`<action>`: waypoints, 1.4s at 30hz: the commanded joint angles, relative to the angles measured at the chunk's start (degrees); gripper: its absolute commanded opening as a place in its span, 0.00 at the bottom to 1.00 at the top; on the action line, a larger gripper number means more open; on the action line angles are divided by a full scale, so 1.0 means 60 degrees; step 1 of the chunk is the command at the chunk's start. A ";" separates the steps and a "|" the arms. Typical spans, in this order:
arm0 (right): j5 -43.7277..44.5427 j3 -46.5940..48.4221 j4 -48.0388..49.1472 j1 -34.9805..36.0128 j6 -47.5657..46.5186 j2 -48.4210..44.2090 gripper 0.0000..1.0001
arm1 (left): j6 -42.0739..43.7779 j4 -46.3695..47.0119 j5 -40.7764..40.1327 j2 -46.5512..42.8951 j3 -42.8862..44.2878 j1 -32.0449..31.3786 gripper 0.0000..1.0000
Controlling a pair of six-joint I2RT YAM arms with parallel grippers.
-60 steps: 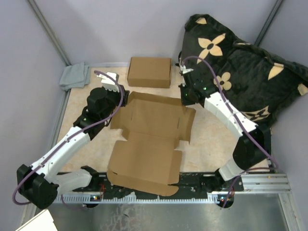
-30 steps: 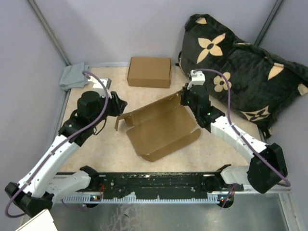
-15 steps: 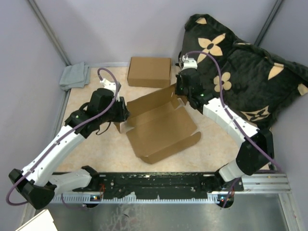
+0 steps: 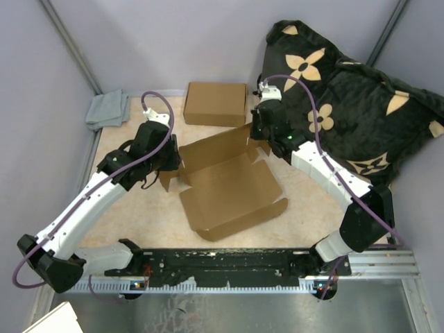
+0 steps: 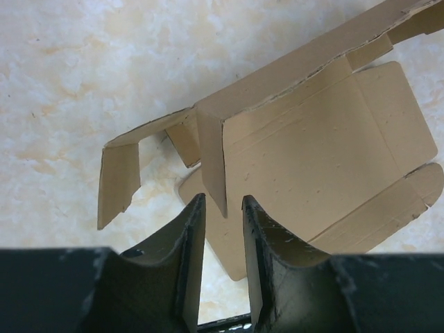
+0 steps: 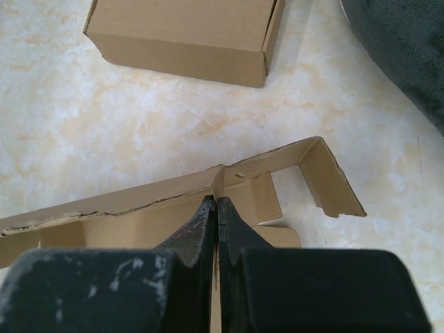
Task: Fold the paper box
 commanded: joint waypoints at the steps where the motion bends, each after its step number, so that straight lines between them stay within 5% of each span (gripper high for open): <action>1: -0.0027 0.0385 0.0108 0.0144 0.0064 -0.0041 0.00 | 0.0069 0.0046 0.0077 0.0122 0.0073 -0.0067 0.34; 11: -0.0171 0.0305 0.0087 0.0159 0.0114 -0.0120 0.00 | 0.0230 0.0199 -0.0440 0.0648 -0.0062 -0.0070 0.35; 15: -0.0291 0.0251 -0.0001 0.0158 0.0136 -0.0170 0.00 | 0.0287 0.0543 -0.0584 0.1002 -0.0124 -0.0061 0.24; 20: -0.0486 0.0071 -0.0093 0.0158 0.0115 -0.0313 0.01 | 0.0382 0.1069 -0.1269 0.1054 -0.0372 -0.0059 0.00; 23: -0.0564 0.0004 -0.0166 0.0158 0.0044 -0.0432 0.02 | 0.0509 0.1592 -0.1595 0.1009 -0.0587 -0.0059 0.00; 25: -0.0722 -0.0010 -0.0205 0.0158 -0.0028 -0.0517 0.11 | 0.0635 0.1902 -0.1789 0.1036 -0.0739 -0.0049 0.00; 27: -0.1011 -0.0013 -0.0201 0.0159 -0.0072 -0.0619 0.36 | 0.0702 0.2202 -0.2063 0.1118 -0.0901 -0.0052 0.00; 30: -0.1154 -0.0087 -0.0132 0.0133 -0.0166 -0.0890 0.57 | 0.0809 0.2654 -0.2423 0.1299 -0.1070 0.0002 0.00; 42: -0.4266 -0.1694 0.2186 -0.3215 -0.0577 -0.1494 0.57 | 0.1524 0.4168 -0.2441 0.2920 -0.0238 0.0569 0.00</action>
